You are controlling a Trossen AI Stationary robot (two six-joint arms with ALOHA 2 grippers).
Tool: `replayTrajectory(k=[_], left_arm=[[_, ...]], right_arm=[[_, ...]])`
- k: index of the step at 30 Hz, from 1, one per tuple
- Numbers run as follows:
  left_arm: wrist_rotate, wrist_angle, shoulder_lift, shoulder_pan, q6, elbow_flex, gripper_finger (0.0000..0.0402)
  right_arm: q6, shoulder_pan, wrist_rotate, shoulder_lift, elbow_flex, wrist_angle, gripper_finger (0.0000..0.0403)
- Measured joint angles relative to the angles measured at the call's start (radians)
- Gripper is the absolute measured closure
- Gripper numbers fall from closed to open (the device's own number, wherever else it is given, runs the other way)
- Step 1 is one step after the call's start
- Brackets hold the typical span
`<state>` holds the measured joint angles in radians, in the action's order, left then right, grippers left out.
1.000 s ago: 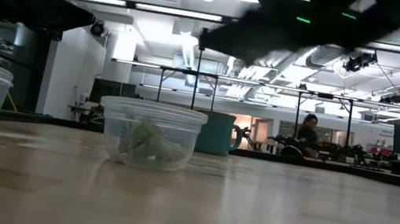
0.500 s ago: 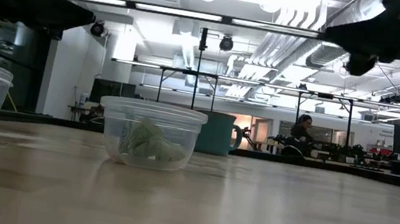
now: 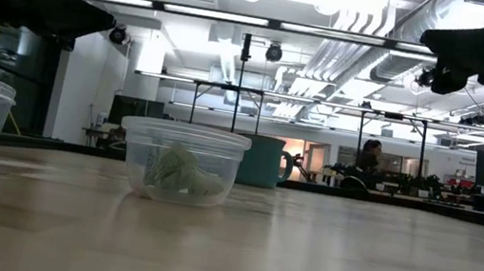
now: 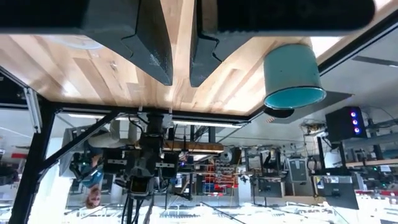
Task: Pick and place items into bin
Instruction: Return to Home Position
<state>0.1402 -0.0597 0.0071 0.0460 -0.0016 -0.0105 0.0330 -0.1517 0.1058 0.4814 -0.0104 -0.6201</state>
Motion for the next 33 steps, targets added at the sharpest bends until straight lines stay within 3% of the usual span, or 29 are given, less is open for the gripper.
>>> replayTrajectory(k=[5,11,16,22,28,33], left_arm=[[-0.007,0.003,0.0,0.0,-0.003,0.0,0.0309],[-0.06,0.002,0.0,0.0,-0.003,0.0,0.0309],[-0.058,0.006,0.0,0.0,-0.003,0.0,0.0309],[-0.058,0.048,0.0,0.0,-0.003,-0.005,0.0309],[-0.056,0.063,0.0,0.0,-0.005,-0.011,0.0309],[-0.061,0.071,0.0,0.0,-0.011,-0.012,0.0309]], right_arm=[[0.043,0.072,-0.073,0.029,0.001,-0.021,0.0402],[0.051,0.24,-0.285,0.0,-0.006,-0.024,0.0402],[-0.037,0.363,-0.371,-0.068,-0.037,0.103,0.0403],[-0.104,0.304,-0.181,-0.154,-0.037,0.346,0.0403],[-0.062,0.157,0.022,-0.193,-0.034,0.365,0.0403],[-0.132,0.096,0.118,-0.197,0.001,0.426,0.0403]])
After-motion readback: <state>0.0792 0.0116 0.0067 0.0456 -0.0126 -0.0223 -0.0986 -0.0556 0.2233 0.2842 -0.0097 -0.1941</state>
